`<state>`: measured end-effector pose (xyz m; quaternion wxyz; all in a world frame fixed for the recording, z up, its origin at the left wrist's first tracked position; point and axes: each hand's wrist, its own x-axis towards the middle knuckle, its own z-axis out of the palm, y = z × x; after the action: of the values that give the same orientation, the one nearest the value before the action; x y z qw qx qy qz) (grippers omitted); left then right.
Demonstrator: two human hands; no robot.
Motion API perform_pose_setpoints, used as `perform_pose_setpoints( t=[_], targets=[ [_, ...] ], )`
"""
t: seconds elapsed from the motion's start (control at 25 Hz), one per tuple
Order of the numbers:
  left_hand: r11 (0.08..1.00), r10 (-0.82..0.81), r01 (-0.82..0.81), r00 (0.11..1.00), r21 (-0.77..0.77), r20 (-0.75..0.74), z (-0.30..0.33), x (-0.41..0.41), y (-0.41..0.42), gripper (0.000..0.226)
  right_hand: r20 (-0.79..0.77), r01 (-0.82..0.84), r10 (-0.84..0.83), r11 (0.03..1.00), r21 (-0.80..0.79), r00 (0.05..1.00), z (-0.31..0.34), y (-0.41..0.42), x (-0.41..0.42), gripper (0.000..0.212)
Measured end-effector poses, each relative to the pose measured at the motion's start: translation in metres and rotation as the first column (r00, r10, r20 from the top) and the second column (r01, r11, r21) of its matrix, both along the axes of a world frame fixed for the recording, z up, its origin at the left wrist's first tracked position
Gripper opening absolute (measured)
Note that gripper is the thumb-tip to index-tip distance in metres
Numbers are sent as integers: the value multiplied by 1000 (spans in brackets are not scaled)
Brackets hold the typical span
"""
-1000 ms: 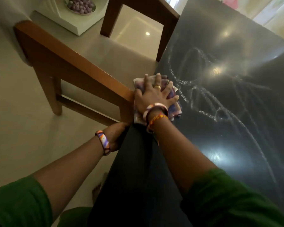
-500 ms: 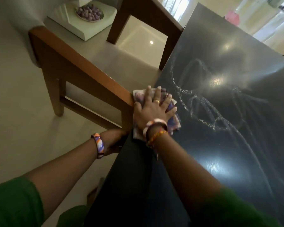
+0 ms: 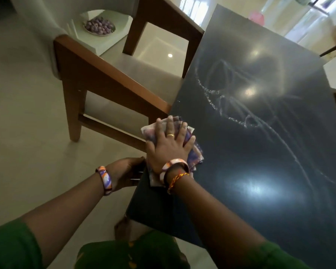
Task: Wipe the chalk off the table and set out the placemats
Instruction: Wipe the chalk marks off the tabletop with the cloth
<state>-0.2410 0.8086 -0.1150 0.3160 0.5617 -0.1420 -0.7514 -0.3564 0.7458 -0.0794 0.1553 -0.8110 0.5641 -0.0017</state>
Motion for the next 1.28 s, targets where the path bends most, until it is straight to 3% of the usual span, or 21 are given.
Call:
perform_pose_setpoints(
  t=[0.2, 0.32, 0.36, 0.44, 0.52, 0.56, 0.64, 0.72, 0.84, 0.92, 1.0, 1.2, 1.28],
  targets=[
    [993, 82, -62, 974, -99, 212, 14, 2, 21, 29, -11, -127, 127, 991, 29, 992, -3, 36, -7, 63],
    [969, 219, -139, 871, -206, 440, 27, -12, 38, 26, 30, -227, 226, 974, 8, 974, -6, 69, -27, 61],
    [967, 207, -69, 773, -245, 600, 28, -19, 44, 25, 41, -246, 246, 969, -1, 968, -6, 81, -38, 61],
    [960, 152, 150, 435, -238, 887, 32, -44, 63, 26, 39, -266, 266, 964, -9, 963, -4, 103, -74, 61],
    [953, 151, 243, 136, -181, 979, 35, -78, 82, 34, 23, -275, 276, 961, -38, 961, -4, 127, -122, 62],
    [951, 164, 260, 39, -168, 986, 35, -98, 92, 39, 6, -270, 271, 960, -77, 962, -7, 140, -152, 63],
    [935, 197, 313, -71, -166, 978, 33, -141, 110, 45, -32, -208, 206, 957, -201, 978, -18, 161, -222, 63],
    [875, 230, 458, -105, -158, 967, 31, -184, 117, 46, -60, -59, 45, 963, -262, 997, -22, 170, -305, 63],
    [725, 216, 680, -69, -113, 974, 34, -245, 111, 46, -78, 180, -202, 957, -230, 976, -14, 180, -435, 67],
    [641, 137, 768, -124, 7, 983, 40, -274, 106, 51, -41, 326, -339, 928, -180, 940, -5, 187, -485, 65],
    [597, 45, 789, -213, 145, 976, 45, -289, 103, 55, -32, 388, -403, 898, -208, 915, -6, 191, -481, 62],
    [607, -106, 746, -266, 274, 958, 58, -300, 94, 49, 9, 142, -143, 976, -167, 990, -12, 190, -368, 59],
    [601, -93, 742, -304, 297, 948, 60, -305, 88, 44, -3, 30, -31, 989, -148, 1000, -4, 182, -371, 58]
  ],
)
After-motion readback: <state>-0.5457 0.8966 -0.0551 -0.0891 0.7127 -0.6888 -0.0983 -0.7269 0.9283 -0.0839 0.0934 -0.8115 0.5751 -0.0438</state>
